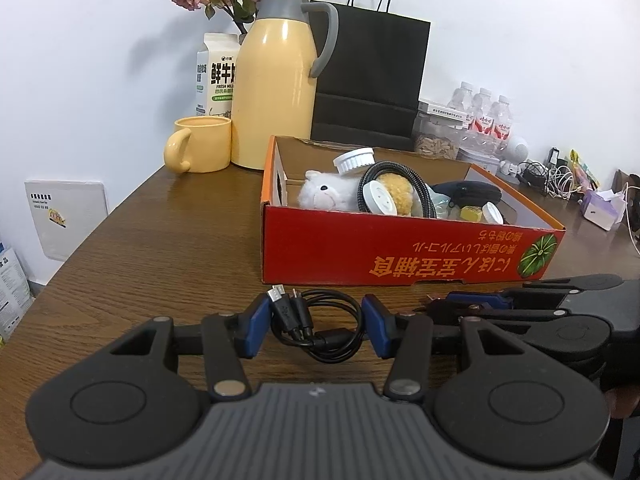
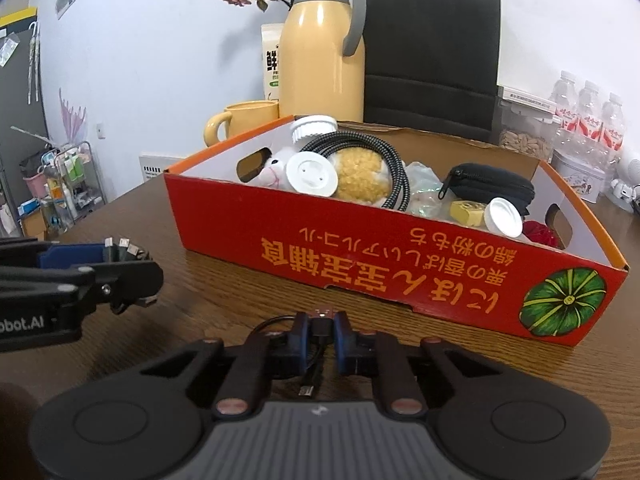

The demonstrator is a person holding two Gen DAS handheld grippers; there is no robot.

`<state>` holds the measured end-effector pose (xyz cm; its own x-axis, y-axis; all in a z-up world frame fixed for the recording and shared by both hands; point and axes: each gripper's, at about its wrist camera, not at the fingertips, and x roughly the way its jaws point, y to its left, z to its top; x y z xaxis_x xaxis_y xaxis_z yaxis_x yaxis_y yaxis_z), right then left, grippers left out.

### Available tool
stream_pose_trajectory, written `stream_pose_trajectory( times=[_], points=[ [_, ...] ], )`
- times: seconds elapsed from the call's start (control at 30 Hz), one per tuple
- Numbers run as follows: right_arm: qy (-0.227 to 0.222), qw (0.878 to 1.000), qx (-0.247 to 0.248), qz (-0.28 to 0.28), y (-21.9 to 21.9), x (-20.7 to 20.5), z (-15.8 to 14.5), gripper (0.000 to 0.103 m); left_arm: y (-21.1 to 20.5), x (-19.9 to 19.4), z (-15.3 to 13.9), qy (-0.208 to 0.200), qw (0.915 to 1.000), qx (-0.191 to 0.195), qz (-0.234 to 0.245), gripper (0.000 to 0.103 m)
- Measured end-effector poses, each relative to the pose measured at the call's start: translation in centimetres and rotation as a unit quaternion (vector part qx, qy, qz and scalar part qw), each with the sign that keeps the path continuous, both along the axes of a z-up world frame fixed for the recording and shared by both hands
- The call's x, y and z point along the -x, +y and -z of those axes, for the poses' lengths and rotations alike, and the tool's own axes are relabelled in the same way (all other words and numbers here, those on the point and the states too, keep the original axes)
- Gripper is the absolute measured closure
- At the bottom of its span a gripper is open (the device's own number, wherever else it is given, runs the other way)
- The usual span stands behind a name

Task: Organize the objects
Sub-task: 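Grasp the cable with the right gripper while the left gripper holds it, then carry the cable with both grippers into the box and open them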

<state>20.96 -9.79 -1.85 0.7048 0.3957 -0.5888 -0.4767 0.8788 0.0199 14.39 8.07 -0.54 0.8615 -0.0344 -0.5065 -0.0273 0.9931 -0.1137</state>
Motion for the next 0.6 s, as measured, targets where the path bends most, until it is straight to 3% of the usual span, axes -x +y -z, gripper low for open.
stream_pose_trajectory(
  times=[0.6],
  points=[
    [-0.07,0.996,-0.055,0.017,-3.6,1.1,-4.5,0.091,-3.3,-1.2,-3.5,-0.04,0.9989,-0.004,0.022,0.053]
  ],
)
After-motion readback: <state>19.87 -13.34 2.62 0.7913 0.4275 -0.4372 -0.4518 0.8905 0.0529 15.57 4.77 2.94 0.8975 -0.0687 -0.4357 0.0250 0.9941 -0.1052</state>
